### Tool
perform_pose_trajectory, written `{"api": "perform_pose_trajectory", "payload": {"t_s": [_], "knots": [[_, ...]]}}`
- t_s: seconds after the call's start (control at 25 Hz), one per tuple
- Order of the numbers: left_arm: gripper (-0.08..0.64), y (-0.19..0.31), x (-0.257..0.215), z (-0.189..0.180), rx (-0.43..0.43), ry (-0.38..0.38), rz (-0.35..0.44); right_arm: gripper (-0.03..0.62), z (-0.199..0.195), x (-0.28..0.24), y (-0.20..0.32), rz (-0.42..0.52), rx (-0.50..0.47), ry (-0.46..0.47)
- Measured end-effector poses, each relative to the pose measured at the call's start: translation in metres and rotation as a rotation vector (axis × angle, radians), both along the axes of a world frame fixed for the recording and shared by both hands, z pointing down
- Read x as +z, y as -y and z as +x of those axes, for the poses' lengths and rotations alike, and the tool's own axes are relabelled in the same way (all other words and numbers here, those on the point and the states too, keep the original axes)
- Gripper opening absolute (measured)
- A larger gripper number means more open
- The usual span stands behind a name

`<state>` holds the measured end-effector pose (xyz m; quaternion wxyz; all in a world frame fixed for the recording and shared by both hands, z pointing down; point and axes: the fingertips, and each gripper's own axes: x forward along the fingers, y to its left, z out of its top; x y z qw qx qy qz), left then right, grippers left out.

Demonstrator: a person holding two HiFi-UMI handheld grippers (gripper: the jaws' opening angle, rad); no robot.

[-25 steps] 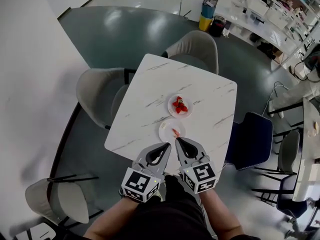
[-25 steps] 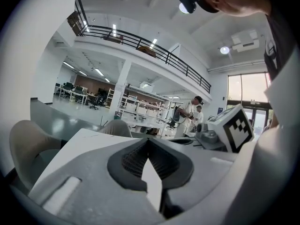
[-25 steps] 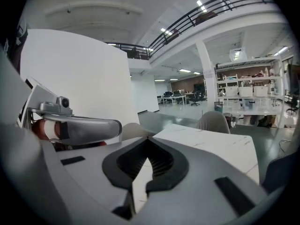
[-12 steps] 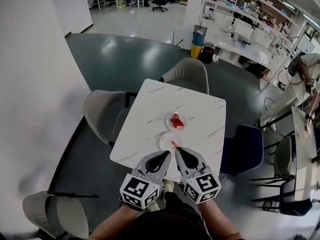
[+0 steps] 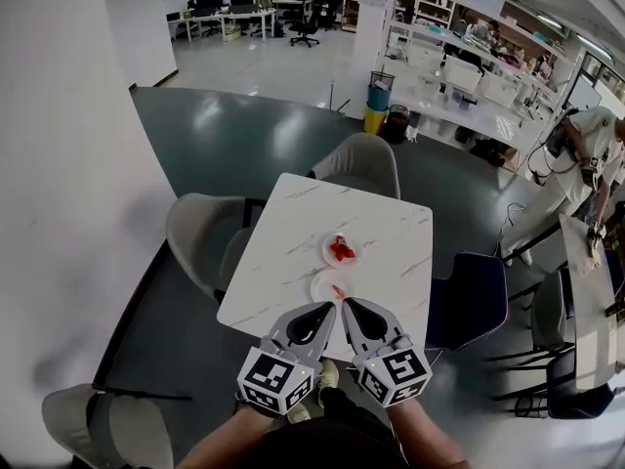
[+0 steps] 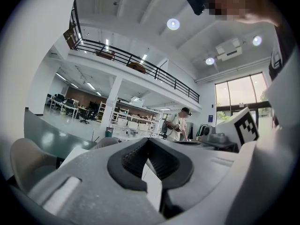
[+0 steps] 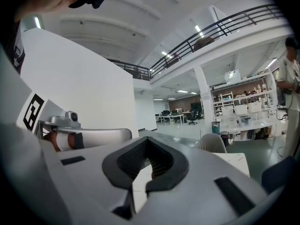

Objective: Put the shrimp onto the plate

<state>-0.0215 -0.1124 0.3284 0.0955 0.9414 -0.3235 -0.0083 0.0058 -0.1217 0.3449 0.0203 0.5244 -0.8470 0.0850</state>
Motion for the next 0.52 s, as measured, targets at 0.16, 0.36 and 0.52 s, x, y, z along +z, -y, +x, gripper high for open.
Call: {"api": "perform_pose_trajectory", "payload": {"t_s": [0.16,0.36,0.52], "knots": [[0.008,-0.003,0.003,-0.003,-0.001,0.004,0.006,0.002,-0.003,0.002,-0.004,0.004,0.003,-0.009],[0.008,-0.004,0.004,-0.009,-0.007,0.009,0.002,0.002,-0.011,0.000,-0.006,0.008,-0.005,-0.014],[0.008,-0.006,0.002,-0.011,-0.008,0.013,0.002,0.002,-0.015,-0.002,-0.008,0.003,-0.007,-0.017]]}}
